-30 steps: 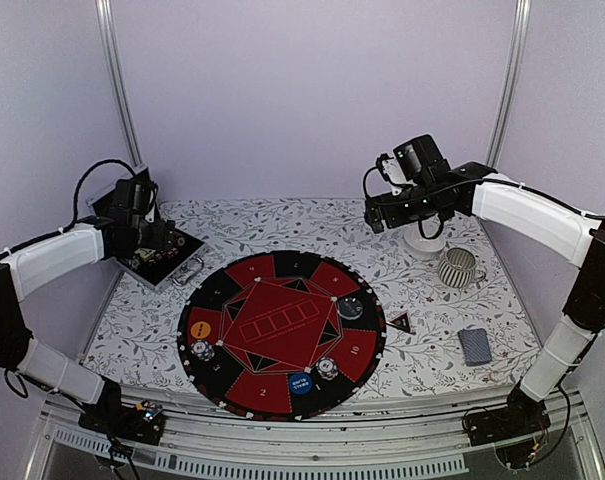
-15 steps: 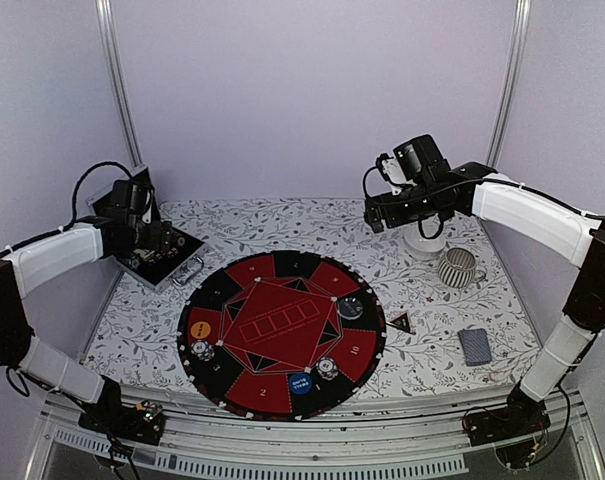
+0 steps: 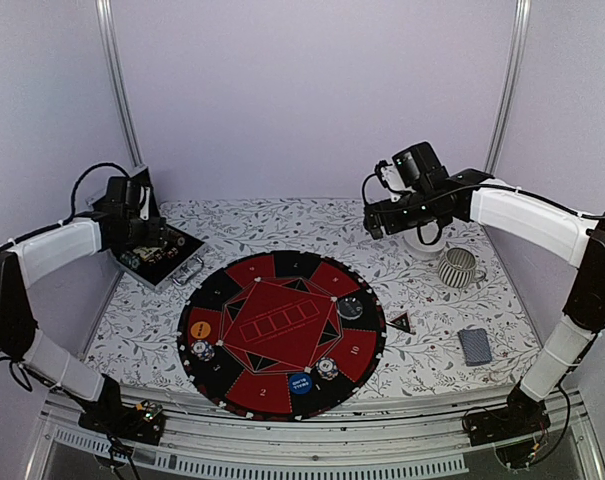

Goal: Distribute texas hold em gaming equipment
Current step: Pick up the pile of poker chips from the chip case.

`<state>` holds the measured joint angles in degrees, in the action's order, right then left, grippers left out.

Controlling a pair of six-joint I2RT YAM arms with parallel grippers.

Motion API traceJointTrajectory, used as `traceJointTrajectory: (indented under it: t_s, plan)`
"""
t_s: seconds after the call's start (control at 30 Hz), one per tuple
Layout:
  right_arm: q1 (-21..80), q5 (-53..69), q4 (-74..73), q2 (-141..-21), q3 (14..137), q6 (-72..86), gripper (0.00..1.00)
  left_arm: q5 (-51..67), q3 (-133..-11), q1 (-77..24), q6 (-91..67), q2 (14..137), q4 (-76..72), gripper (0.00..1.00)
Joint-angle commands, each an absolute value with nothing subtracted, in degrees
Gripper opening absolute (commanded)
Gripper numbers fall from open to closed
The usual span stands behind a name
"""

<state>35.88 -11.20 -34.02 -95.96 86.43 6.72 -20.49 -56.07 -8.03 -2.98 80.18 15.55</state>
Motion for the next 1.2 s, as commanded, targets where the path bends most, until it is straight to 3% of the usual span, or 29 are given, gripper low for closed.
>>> traceJointTrajectory:
  t_s: [0.0,0.1,0.47,0.93,1.17]
  plan:
    - [35.52,-10.26,-31.6,-94.13,83.49,6.67,0.99,-2.61,-64.47,-5.12,-3.92,85.91,14.48,0.68]
    - [35.51,-10.08,-31.07,-93.41,82.73,5.22,0.99,-1.51,-71.7,-5.15,-3.53,93.32,15.26,0.58]
    - [35.45,-9.46,-29.59,-90.56,78.96,3.2,0.99,-9.74,-90.44,-5.01,3.87,115.94,25.46,0.52]
    - [35.33,-9.14,-29.57,-88.58,77.27,3.79,0.99,-16.32,-94.65,-5.09,7.49,125.76,24.69,0.53]
    - [35.4,-8.77,-29.98,-88.25,77.36,3.74,0.99,-14.65,-93.95,-5.14,9.48,126.82,22.64,0.48]
